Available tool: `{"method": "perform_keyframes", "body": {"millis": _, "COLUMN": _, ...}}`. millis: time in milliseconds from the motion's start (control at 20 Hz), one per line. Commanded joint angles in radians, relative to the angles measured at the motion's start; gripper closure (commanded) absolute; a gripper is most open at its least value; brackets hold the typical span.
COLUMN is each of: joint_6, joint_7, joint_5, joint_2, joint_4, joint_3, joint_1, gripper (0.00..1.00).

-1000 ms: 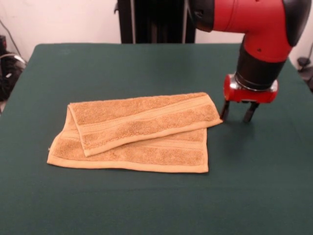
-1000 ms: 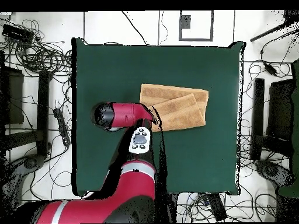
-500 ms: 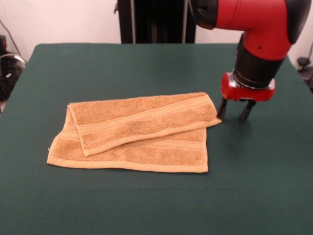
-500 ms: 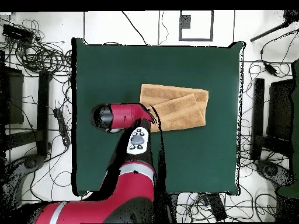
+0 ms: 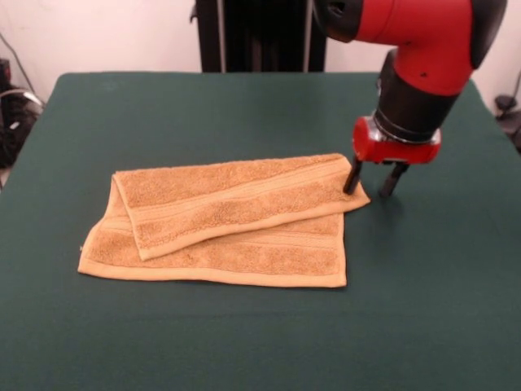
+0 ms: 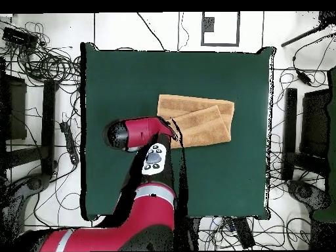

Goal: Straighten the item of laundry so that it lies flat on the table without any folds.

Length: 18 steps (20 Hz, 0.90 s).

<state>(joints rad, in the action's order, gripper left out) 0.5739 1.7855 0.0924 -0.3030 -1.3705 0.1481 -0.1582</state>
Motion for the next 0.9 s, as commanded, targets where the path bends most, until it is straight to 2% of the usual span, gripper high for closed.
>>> {"method": "perform_keyframes", "body": {"millis": 50, "joint_6": 0.112, "joint_7": 0.011, "joint_5": 0.068, "joint_2": 0.063, "joint_4": -0.059, "joint_3": -0.033, "joint_1": 0.013, "gripper": 0.0}}
{"method": "perform_keyframes", "body": {"millis": 300, "joint_6": 0.094, "joint_7": 0.033, "joint_5": 0.079, "joint_2": 0.088, "joint_4": -0.048, "joint_3": -0.033, "joint_1": 0.013, "gripper": 0.0}}
{"method": "perform_keyframes", "body": {"millis": 700, "joint_6": 0.054, "joint_7": 0.102, "joint_5": 0.045, "joint_2": 0.105, "joint_4": -0.05, "joint_3": -0.035, "joint_1": 0.009, "gripper": 0.0}}
{"method": "perform_keyframes", "body": {"millis": 900, "joint_6": 0.004, "joint_7": 0.117, "joint_5": 0.022, "joint_2": 0.094, "joint_4": -0.079, "joint_3": -0.062, "joint_1": 0.036, "gripper": 0.0}}
